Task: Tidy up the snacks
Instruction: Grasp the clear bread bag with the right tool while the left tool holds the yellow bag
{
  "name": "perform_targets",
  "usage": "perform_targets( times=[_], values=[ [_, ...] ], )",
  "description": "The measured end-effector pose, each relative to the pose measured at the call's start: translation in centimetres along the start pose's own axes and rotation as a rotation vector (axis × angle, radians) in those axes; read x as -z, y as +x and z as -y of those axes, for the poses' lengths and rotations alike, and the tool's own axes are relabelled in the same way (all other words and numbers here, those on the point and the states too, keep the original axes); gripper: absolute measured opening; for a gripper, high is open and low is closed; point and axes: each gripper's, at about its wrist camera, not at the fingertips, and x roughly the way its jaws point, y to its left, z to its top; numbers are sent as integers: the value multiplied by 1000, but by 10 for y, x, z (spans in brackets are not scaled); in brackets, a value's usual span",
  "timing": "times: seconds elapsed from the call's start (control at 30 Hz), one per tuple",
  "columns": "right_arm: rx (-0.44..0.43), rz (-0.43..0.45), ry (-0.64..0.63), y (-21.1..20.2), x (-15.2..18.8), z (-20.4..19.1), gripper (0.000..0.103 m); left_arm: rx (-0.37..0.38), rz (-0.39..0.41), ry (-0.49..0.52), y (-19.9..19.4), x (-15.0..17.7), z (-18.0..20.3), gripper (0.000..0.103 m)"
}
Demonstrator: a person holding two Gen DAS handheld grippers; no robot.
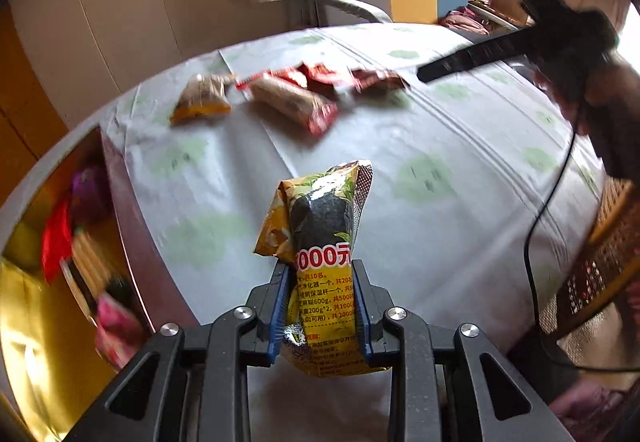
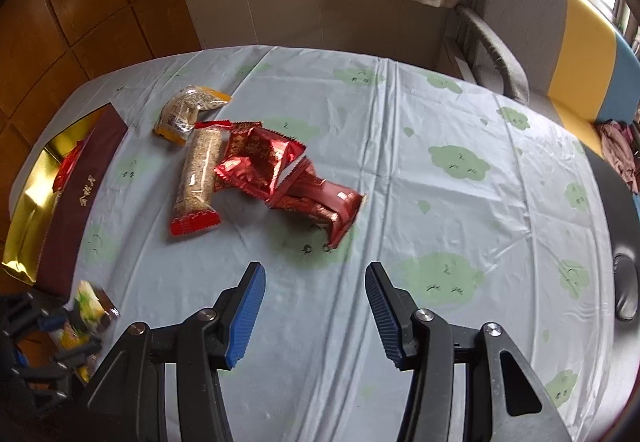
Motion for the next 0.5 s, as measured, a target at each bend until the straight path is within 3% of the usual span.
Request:
perform_targets(
  times=[0.2, 0.4, 0.5],
  values=[
    [-77, -26, -4, 8, -16, -31, 53, 26, 43, -14, 5, 11, -4, 29],
    [-217, -18, -26, 20, -73, -87, 53, 37, 84, -24, 7, 15, -6, 30],
    [-246, -41, -16, 41, -103, -109, 68, 50, 100, -47, 7, 17, -9, 31]
  ],
)
